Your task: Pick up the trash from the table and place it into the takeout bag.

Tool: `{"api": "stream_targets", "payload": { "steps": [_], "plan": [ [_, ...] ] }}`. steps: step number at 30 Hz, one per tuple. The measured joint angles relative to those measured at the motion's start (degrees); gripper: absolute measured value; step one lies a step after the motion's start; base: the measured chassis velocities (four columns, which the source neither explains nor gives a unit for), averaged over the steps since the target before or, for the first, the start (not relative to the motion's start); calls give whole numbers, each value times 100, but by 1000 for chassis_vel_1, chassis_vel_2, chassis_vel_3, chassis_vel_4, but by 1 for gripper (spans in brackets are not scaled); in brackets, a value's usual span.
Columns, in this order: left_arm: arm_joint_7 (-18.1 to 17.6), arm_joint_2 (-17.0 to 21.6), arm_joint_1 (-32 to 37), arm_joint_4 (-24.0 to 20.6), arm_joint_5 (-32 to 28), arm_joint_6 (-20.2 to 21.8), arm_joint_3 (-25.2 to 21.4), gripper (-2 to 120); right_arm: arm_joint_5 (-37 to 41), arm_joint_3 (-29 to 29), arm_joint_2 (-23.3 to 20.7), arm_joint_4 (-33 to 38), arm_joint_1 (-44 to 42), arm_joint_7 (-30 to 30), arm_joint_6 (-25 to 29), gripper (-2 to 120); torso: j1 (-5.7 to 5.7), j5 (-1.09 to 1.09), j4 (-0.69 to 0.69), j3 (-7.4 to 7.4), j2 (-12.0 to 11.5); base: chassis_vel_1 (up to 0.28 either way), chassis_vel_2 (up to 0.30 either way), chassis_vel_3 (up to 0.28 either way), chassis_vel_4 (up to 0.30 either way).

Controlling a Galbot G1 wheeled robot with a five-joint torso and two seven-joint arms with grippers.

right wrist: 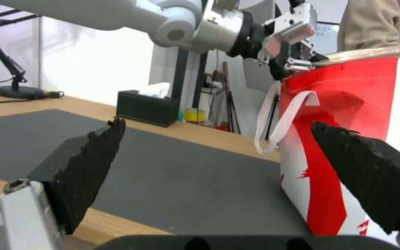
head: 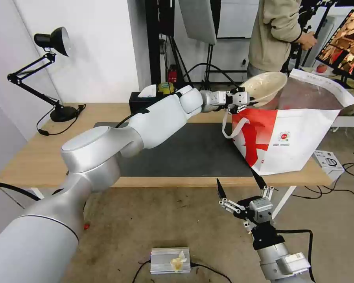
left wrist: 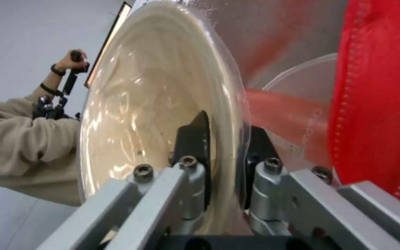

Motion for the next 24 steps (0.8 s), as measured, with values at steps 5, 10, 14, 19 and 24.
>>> {"api": "stream_targets", "payload": {
  "steps": [5, 10, 14, 19, 24],
  "plan": [
    [4, 0, -56, -12, -36, 2, 10, 40, 0, 0, 0, 0, 0, 0, 0, 100, 0, 0, 0, 0, 0, 0, 0, 0, 0],
    [7, 0, -104, -43, -95, 11, 36, 59, 0, 0, 0, 0, 0, 0, 0, 100, 0, 0, 0, 0, 0, 0, 0, 0, 0],
    [-2, 0, -107, -56, -104, 48, 42, 74, 0, 0, 0, 0, 0, 0, 0, 100, 0, 0, 0, 0, 0, 0, 0, 0, 0],
    [-91, -1, -107, -71, -104, 68, 64, 92, 0, 0, 0, 0, 0, 0, 0, 100, 0, 0, 0, 0, 0, 0, 0, 0, 0],
    [-172, -1, -113, -73, -83, 75, 50, 99, 0, 0, 0, 0, 0, 0, 0, 100, 0, 0, 0, 0, 0, 0, 0, 0, 0]
  ]
}}
